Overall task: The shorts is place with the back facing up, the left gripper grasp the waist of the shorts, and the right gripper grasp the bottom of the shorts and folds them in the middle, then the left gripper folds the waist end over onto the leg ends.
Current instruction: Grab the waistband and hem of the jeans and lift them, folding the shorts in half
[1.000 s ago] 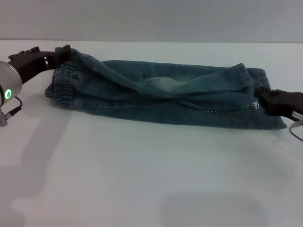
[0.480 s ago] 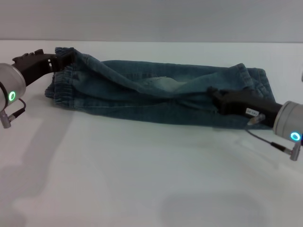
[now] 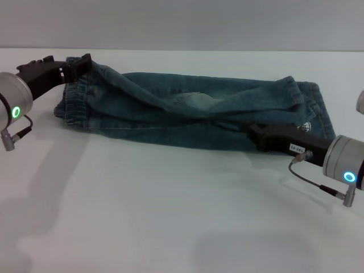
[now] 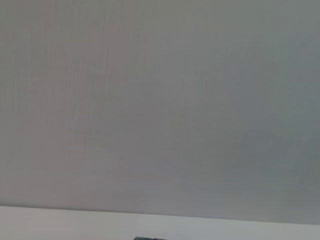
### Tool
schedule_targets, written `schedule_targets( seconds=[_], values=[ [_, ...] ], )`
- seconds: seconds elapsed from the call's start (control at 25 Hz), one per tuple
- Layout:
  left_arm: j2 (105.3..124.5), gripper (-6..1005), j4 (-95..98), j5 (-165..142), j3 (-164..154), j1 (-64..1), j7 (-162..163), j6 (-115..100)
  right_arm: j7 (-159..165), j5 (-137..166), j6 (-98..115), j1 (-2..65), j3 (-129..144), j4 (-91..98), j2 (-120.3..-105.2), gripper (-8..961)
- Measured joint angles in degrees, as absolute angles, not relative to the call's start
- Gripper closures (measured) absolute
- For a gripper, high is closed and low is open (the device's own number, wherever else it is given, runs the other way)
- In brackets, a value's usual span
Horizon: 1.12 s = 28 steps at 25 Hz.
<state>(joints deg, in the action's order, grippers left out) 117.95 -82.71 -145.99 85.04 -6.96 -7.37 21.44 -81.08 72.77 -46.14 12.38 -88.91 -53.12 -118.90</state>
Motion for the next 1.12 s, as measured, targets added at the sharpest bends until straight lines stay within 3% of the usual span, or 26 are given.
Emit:
schedule_targets(
  seconds=[1.12],
  values=[
    [117.95, 180, -82.3, -146.0, 84.7, -6.7, -7.6, 21.5, -83.4, 73.1, -40.8, 20.6, -92.0, -44.6, -118.56, 953]
  ],
)
